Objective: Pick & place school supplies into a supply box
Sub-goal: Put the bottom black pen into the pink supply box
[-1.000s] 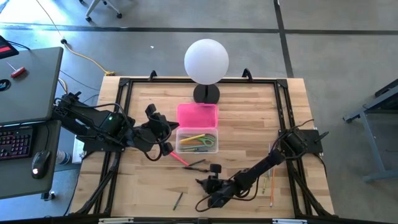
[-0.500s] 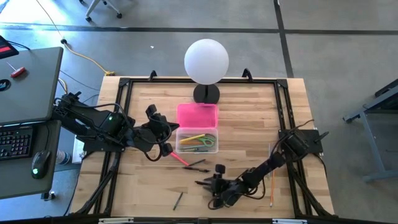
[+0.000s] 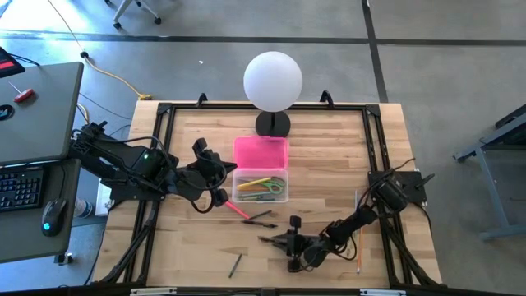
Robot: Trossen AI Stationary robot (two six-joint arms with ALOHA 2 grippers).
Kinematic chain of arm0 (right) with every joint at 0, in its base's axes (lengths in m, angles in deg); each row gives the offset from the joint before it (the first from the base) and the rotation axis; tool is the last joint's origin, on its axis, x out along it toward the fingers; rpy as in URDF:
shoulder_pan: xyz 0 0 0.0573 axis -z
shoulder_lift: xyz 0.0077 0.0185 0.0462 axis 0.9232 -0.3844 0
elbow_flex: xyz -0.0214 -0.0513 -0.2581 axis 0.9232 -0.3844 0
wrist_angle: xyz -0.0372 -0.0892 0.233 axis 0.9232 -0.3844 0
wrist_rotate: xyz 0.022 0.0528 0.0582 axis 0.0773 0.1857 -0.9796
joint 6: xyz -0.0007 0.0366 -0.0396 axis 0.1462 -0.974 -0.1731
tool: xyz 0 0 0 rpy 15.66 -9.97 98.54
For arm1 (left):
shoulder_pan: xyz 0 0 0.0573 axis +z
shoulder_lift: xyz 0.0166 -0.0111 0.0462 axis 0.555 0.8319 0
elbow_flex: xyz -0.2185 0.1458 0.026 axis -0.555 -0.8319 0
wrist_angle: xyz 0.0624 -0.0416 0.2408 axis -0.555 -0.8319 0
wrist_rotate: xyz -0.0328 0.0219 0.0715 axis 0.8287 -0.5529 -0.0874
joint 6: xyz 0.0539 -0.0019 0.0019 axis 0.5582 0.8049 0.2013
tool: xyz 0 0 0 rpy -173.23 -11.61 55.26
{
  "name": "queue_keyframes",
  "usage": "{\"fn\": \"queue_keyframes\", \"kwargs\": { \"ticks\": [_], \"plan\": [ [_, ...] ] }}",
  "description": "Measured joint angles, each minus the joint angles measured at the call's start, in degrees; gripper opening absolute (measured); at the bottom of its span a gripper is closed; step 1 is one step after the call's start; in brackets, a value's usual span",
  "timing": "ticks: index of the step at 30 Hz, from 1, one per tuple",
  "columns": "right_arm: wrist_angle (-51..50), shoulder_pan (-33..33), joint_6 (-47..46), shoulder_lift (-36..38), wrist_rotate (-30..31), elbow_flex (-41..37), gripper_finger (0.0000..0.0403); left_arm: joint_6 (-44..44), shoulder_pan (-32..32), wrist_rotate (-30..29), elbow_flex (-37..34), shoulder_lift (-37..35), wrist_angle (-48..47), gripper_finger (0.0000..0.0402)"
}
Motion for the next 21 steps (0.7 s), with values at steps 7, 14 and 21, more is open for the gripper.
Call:
{"fn": "queue_keyframes", "kwargs": {
  "ticks": [7,14,21],
  "plan": [
    [5.2,1.5,2.8,0.2,-1.9,-0.3,0.0012,-0.4,0.0,-0.2,0.0,0.0,0.4,0.0046],
    [0.0,2.9,23.7,12.7,-0.9,-0.2,0.003,-1.4,0.0,-0.1,0.0,0.0,0.4,0.0046],
    [-8.6,15.5,35.4,25.8,-5.8,-0.1,0.0011,-1.4,0.0,-0.4,0.0,0.0,1.0,0.0046]
  ]
}}
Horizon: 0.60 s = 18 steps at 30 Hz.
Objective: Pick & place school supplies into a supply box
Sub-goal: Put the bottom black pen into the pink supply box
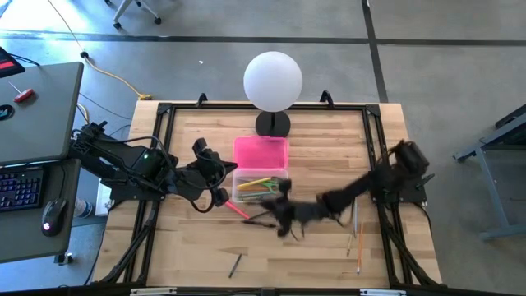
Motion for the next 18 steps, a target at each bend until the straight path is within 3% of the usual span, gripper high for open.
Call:
{"fn": "queue_keyframes", "kwargs": {
  "ticks": [7,13,18],
  "plan": [
    [-8.9,14.4,-8.1,-1.0,-18.6,0.0,0.003,-0.1,0.0,0.7,0.0,0.0,0.1,0.0046],
    [-10.1,16.8,-8.7,-4.2,-19.6,0.0,0.0012,-0.1,0.0,0.6,0.0,0.0,-0.5,0.0046],
    [-7.4,16.6,-7.5,-4.2,-17.3,0.1,0.0056,-0.1,0.0,0.7,0.0,0.0,-1.2,0.0046]
  ]
}}
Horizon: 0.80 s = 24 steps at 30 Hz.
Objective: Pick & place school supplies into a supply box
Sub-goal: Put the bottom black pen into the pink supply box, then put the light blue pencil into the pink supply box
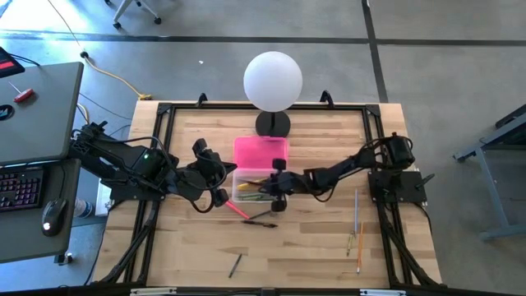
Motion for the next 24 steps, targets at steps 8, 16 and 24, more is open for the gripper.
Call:
{"fn": "queue_keyframes", "kwargs": {
  "ticks": [8,16,24],
  "plan": [
    [0.5,-3.7,0.0,2.1,8.6,0.0,0.0124,0.0,0.0,0.7,0.0,0.8,-0.3,0.0046],
    [-15.1,-14.9,-4.1,14.9,20.0,0.1,0.0117,-2.6,0.0,1.8,0.0,2.6,-1.3,0.0046],
    [-40.5,-32.2,-31.3,30.0,29.6,0.1,0.0104,-4.4,0.0,2.2,0.0,4.9,-1.2,0.0046]
  ]
}}
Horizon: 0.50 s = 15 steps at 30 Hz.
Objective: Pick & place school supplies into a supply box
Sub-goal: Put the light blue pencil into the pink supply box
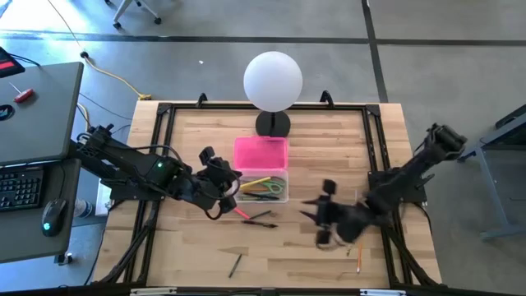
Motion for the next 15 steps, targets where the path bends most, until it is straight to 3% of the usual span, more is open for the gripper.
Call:
{"fn": "queue_keyframes", "kwargs": {
  "ticks": [4,10,15],
  "plan": [
    [-14.3,-7.9,-17.6,1.8,2.6,0.0,0.0104,0.0,0.0,-0.8,0.0,0.5,0.5,0.0046],
    [-33.3,-15.6,-43.5,1.7,-0.5,0.0,0.0104,0.1,0.0,-0.8,0.0,0.4,3.2,0.0046],
    [-40.5,-16.8,-54.0,1.6,-4.5,0.0,0.0103,0.2,0.0,-1.1,0.0,0.4,3.3,0.0046]
  ]
}}
